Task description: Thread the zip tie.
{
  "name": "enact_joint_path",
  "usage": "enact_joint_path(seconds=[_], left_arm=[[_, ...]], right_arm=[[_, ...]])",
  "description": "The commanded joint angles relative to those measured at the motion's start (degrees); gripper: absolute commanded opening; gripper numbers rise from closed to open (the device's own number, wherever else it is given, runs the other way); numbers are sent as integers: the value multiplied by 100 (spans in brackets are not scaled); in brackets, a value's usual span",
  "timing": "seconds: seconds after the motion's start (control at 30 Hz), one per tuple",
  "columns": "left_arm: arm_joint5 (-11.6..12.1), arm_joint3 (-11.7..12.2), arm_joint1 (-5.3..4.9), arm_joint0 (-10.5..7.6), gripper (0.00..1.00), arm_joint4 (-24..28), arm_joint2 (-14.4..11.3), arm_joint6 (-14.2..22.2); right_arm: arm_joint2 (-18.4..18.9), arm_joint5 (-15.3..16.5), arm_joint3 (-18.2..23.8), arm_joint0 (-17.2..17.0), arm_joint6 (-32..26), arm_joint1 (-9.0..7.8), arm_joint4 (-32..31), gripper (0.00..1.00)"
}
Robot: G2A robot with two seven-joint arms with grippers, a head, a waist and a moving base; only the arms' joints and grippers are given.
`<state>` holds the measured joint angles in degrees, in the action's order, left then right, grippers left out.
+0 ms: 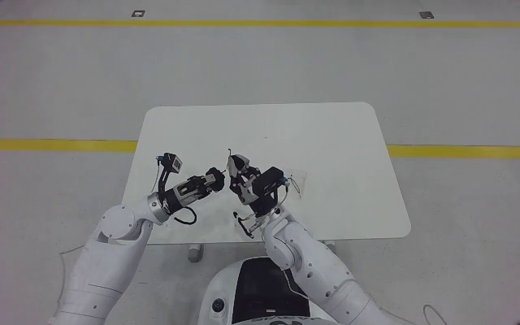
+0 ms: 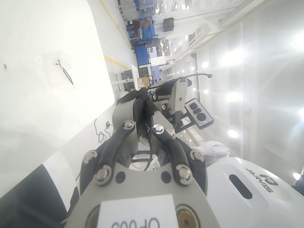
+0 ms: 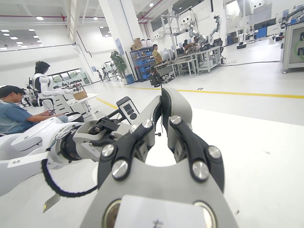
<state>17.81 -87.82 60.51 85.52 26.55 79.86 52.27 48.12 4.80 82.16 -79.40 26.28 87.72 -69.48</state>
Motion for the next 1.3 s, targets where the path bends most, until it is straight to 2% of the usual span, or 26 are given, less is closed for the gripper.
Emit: enact_joint_path(seconds=[0.0,1.27], left_arm=[[0,0,0,0,0,0,0,0],[0,0,0,0,0,0,0,0]], right_arm=[[6,29,10,-6,2,-1,6,0],[64,46,4,-93,-66,21,33,0]])
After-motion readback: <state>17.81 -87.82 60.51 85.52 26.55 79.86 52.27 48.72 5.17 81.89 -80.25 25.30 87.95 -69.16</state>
